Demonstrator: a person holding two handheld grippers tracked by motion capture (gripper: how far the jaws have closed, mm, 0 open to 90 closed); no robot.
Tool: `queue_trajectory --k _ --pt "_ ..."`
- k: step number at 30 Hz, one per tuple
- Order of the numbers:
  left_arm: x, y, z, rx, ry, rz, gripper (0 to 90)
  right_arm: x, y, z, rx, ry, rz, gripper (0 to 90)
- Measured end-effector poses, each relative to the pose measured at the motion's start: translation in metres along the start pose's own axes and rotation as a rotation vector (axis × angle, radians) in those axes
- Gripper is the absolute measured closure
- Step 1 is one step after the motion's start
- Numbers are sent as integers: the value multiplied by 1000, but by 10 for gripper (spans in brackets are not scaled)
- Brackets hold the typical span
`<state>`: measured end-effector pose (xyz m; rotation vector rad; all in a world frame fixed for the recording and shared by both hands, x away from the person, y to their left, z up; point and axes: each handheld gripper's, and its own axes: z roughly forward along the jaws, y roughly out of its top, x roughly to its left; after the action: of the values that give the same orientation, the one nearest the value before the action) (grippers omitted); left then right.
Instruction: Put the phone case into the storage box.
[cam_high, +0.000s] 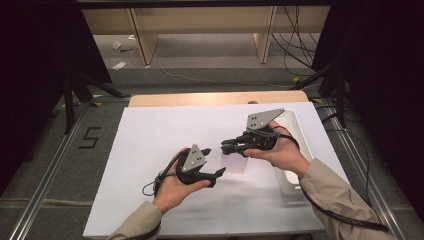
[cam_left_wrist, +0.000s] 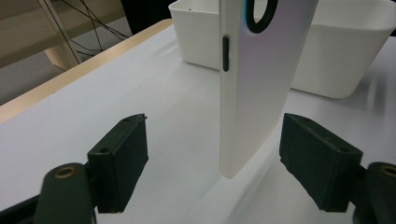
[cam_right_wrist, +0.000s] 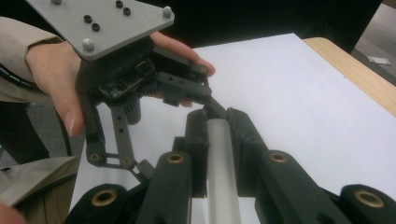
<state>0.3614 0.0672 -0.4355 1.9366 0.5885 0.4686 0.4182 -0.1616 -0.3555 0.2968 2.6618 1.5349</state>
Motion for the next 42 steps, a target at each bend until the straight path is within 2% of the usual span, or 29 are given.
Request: queue_trajectory --k 8,14,22,29,39,42 --pt "-1 -1 4 -7 -62 26 331 2 1 1 7 22 -6 801" --pt "-1 -2 7 -24 -139 -4 409 4 2 3 8 44 -12 801" --pt "0 -3 9 -29 -191 -18 519 5 2 4 7 70 -8 801" --pt "0 -2 8 -37 -218 -5 637 5 2 5 -1 100 -4 801" --pt "1 0 4 -23 -250 29 701 4 0 4 -9 154 -4 797" --pt "1 1 2 -19 -256 33 753 4 1 4 -6 168 -14 758"
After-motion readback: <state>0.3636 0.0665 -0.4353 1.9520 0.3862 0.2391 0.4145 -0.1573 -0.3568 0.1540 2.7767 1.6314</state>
